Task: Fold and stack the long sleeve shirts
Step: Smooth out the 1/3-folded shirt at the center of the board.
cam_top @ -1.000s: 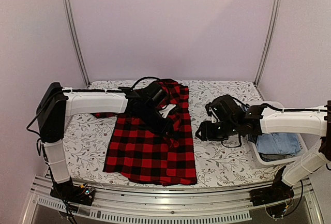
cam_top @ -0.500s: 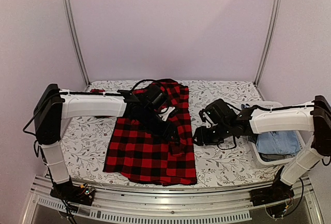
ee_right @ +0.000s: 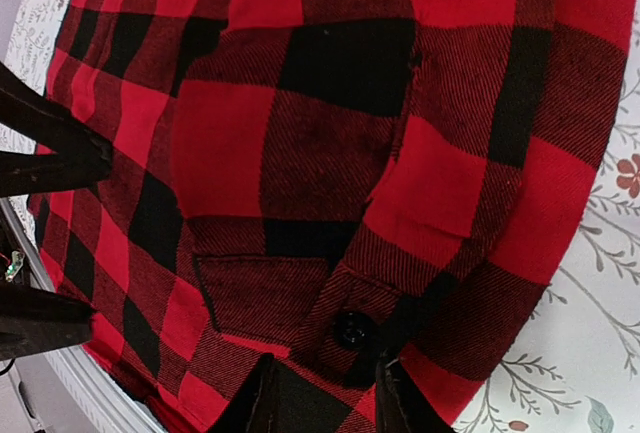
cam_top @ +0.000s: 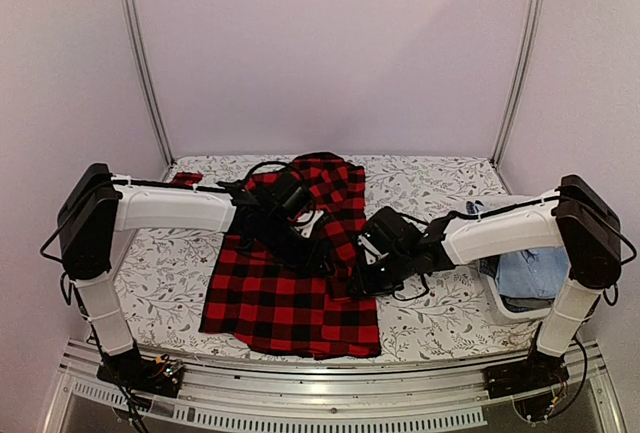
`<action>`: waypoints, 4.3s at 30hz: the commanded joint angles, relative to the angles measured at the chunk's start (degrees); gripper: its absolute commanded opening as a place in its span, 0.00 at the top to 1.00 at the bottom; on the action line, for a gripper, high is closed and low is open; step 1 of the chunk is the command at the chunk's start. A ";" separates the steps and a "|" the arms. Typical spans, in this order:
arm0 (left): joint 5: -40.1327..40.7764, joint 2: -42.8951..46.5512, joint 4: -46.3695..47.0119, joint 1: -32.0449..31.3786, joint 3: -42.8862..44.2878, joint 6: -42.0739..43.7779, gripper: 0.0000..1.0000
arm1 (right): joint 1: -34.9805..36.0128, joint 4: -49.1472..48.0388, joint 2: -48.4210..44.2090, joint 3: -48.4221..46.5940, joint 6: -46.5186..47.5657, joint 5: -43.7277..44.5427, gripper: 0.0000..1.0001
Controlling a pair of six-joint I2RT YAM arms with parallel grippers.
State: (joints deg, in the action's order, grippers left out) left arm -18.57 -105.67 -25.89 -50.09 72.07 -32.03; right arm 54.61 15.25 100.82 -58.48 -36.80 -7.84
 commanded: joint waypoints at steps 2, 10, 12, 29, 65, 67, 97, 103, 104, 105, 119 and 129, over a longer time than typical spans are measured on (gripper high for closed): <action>0.55 1.75 2.01 1.11 -1.50 -0.59 0.50 | 0.77 0.64 2.66 -1.27 -2.25 0.28 0.69; 0.52 2.52 2.67 1.33 -3.02 -0.67 0.51 | 2.01 4.32 4.29 -3.23 -3.35 3.33 0.69; 0.63 2.84 2.81 1.39 -3.36 -0.75 0.51 | 2.16 4.82 4.09 -3.28 -3.75 4.34 0.69; -0.20 5.67 5.55 2.56 -7.55 -0.40 0.51 | 2.96 9.38 8.22 -9.38 -4.10 7.06 0.81; -3.85 1.80 11.20 3.17 -4.77 -0.74 0.64 | 2.89 20.92 0.34 -16.19 -0.05 8.82 0.79; -4.44 0.35 12.58 2.53 -3.60 -1.13 0.65 | 2.25 17.86 1.14 -14.52 -0.42 7.52 0.85; -1.99 -5.11 11.06 1.26 -2.93 -2.05 0.72 | -8.85 3.66 -3.43 -4.60 -0.19 2.67 0.52; 1.58 -0.74 8.57 1.39 -1.70 -2.56 0.71 | -15.37 -0.02 2.52 -9.76 3.51 -0.10 0.54; 2.28 0.10 8.17 1.44 -1.94 -2.69 0.71 | -16.38 -0.57 3.48 -10.57 3.85 -0.42 0.55; 2.79 1.18 7.83 1.45 -2.20 -2.79 0.71 | -17.60 -0.91 4.84 -11.78 4.17 -1.18 0.56; 8.07 11.91 3.71 1.98 -10.60 -4.61 0.70 | -22.65 -1.61 24.17 -28.66 7.59 -4.32 0.64; 9.16 17.33 1.58 2.00 -14.62 -6.25 0.70 | -23.47 -0.59 29.84 -31.52 6.76 -1.22 0.83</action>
State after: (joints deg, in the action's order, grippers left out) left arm -10.66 -90.85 -22.63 -48.31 59.18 -37.41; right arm 31.68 13.34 128.03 -88.97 -29.93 -10.98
